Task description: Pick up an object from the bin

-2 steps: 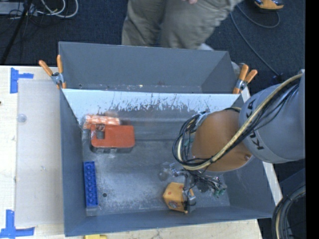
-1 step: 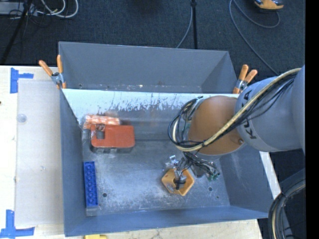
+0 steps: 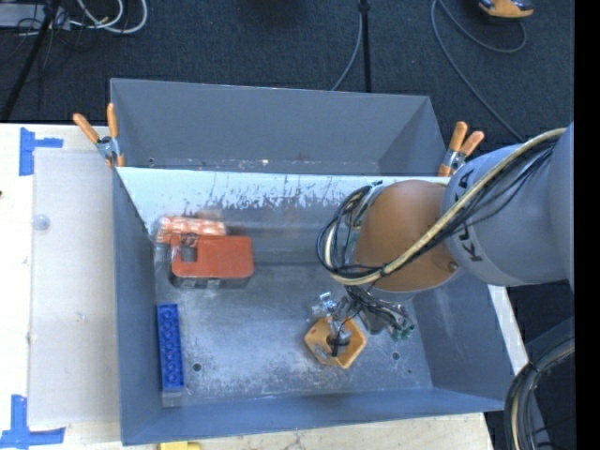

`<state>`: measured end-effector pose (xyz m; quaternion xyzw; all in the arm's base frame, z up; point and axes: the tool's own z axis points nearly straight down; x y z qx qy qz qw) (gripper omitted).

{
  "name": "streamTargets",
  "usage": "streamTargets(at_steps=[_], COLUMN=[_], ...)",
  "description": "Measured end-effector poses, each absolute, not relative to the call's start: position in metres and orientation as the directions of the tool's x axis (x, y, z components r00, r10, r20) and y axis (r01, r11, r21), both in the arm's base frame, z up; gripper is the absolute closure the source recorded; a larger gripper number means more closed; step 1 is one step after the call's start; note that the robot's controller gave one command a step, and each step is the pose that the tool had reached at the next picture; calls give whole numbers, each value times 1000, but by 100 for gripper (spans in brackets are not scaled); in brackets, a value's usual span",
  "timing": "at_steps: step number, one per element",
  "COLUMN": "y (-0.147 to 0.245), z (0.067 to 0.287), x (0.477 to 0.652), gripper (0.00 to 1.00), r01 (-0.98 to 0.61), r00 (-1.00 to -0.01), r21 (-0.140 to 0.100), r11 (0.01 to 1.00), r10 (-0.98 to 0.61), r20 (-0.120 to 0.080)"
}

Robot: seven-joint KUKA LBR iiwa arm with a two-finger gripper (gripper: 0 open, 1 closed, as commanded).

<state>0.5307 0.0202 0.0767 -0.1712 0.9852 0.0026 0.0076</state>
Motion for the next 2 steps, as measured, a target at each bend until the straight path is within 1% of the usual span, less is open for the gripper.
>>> streamTargets(at_steps=[1,2], y=[31,40], z=[73,77], x=[549,563], gripper=[100,0], r01=[-401,-479], r00=[-916,-878], r21=[2,1], r11=[916,878], r10=[-401,-479], r20=[0,0])
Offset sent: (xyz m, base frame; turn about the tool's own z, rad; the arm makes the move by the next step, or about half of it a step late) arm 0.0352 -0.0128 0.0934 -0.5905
